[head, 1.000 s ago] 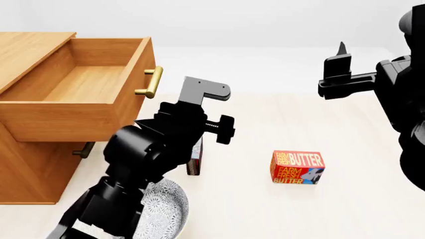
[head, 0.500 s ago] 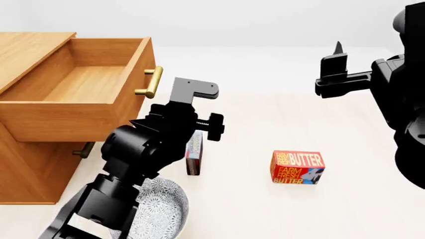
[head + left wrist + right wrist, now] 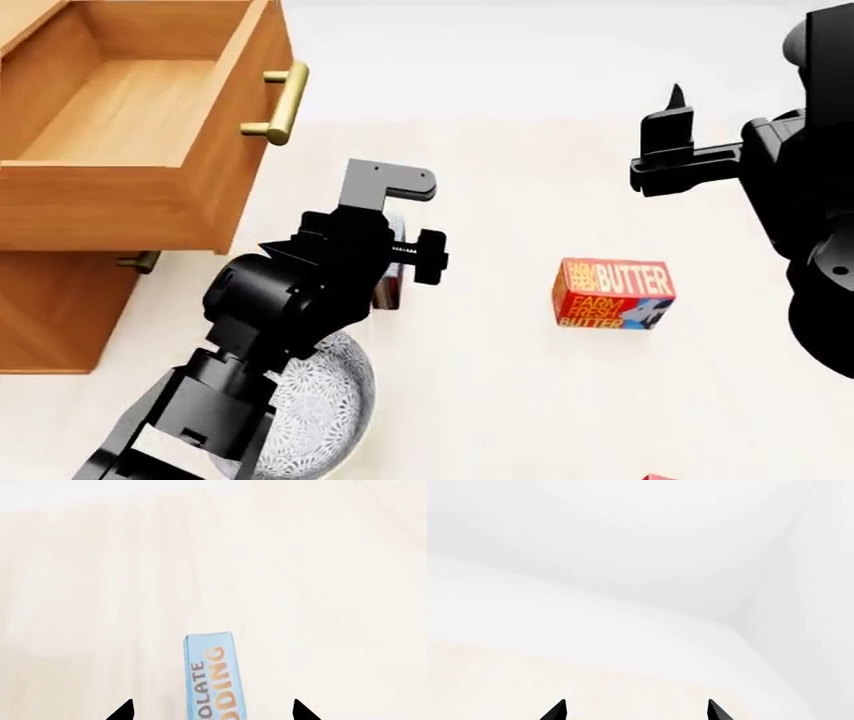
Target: Put the chocolate pudding in the top drawer of the cabinet and close it.
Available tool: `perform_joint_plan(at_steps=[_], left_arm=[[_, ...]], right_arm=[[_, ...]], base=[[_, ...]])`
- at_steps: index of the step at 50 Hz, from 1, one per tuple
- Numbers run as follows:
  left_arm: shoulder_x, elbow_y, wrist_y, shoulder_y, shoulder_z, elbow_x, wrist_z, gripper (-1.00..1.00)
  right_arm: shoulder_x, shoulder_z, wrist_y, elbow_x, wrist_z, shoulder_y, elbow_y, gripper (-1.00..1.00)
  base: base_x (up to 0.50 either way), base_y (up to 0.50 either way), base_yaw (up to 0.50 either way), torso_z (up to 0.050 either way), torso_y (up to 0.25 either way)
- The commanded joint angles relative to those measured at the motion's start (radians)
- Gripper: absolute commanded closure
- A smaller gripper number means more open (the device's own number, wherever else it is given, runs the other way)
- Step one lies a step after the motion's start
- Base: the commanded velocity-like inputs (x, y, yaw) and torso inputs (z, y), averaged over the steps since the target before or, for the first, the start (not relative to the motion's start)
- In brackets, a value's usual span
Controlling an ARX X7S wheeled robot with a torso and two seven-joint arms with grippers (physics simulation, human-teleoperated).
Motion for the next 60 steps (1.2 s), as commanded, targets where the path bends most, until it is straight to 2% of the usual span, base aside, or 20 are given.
perform_joint_plan(at_steps=[1,8,18,29,30,51,60], left_arm=[[-0.004,-0.002,0.005,0.001,0.008,-0.014,-0.003,-1.0],[-0.006,0.003,0.005,0.005,0.011,-0.024,-0.008,-1.0],[0.003,-0.018,-0.062,0.001,-0.02,-0.084,-0.031,-1.0],[0.004,-0.043,-0.058,0.019,-0.017,-0.101,-0.042,-1.0],[0.003,-0.041,-0.058,0.019,-0.017,-0.103,-0.044,1.0],[-0.012,0.008,-0.027,0.024,-0.028,-0.132,-0.069,1.0],[-0.03,0.157,-0.064,0.003,-0.058,-0.189,-0.107,1.0]], right_arm=[[0.001,-0.003,-0.003,0.0,0.0,-0.002,-0.001,-1.0],[0.003,-0.004,-0.007,-0.002,-0.002,-0.005,0.0,-1.0],[0.005,-0.003,-0.01,0.004,0.002,-0.007,-0.004,-1.0],[0.008,-0.002,-0.014,0.005,0.003,-0.012,-0.005,-1.0],[0.008,-0.003,-0.016,0.003,0.002,-0.012,-0.004,-1.0],[0.008,-0.01,-0.024,-0.005,-0.003,-0.017,0.0,-1.0],[0.002,-0.007,-0.023,0.016,0.004,-0.011,-0.009,-1.0]], base=[[0.0,0.0,0.0,0.0,-0.217],[0.0,0.0,0.0,0.0,-0.214],[0.0,0.0,0.0,0.0,0.0],[0.0,0.0,0.0,0.0,0.0],[0.0,0.0,0.0,0.0,0.0],[0.0,0.0,0.0,0.0,0.0],[0.0,0.0,0.0,0.0,0.0]])
